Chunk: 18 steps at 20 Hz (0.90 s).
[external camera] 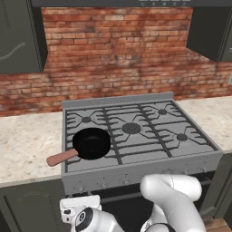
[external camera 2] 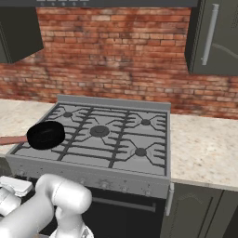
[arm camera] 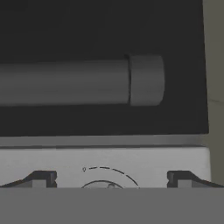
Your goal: Turn off the front left burner of the stove.
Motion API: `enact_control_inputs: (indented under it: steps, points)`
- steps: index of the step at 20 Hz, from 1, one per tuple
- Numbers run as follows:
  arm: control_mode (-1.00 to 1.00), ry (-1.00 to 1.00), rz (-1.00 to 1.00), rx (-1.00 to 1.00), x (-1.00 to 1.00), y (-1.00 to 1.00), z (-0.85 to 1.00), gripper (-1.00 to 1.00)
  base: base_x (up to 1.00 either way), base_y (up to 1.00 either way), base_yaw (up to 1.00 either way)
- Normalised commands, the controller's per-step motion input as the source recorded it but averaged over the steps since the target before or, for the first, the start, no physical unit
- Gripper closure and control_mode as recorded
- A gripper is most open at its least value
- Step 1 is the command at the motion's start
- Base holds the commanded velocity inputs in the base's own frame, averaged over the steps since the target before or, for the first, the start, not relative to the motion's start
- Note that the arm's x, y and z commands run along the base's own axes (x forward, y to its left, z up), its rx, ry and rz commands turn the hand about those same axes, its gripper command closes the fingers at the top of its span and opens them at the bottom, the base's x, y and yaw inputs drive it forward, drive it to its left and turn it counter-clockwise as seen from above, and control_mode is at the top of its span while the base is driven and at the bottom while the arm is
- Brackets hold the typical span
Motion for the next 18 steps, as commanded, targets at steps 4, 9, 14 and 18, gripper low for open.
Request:
enact_control_inputs:
  steps: [4, 9, 14, 18]
  points:
    - [-1.0, -0.01, 0.0, 0.0, 0.18, 0.11, -0.04, -1.0, 0.0, 0.0, 0.0]
    - [-1.0, -0.07, 0.0, 0.0, 0.02, 0.0, 0.08, -1.0, 0.0, 0.0, 0.0]
    - [-1.0, -0.06, 0.0, 0.0, 0.0, -0.02, 0.13, -1.0, 0.0, 0.0, 0.0]
    - [-1.0, -0.04, 0.0, 0.0, 0.0, 0.0, 0.07, -1.0, 0.0, 0.0, 0.0]
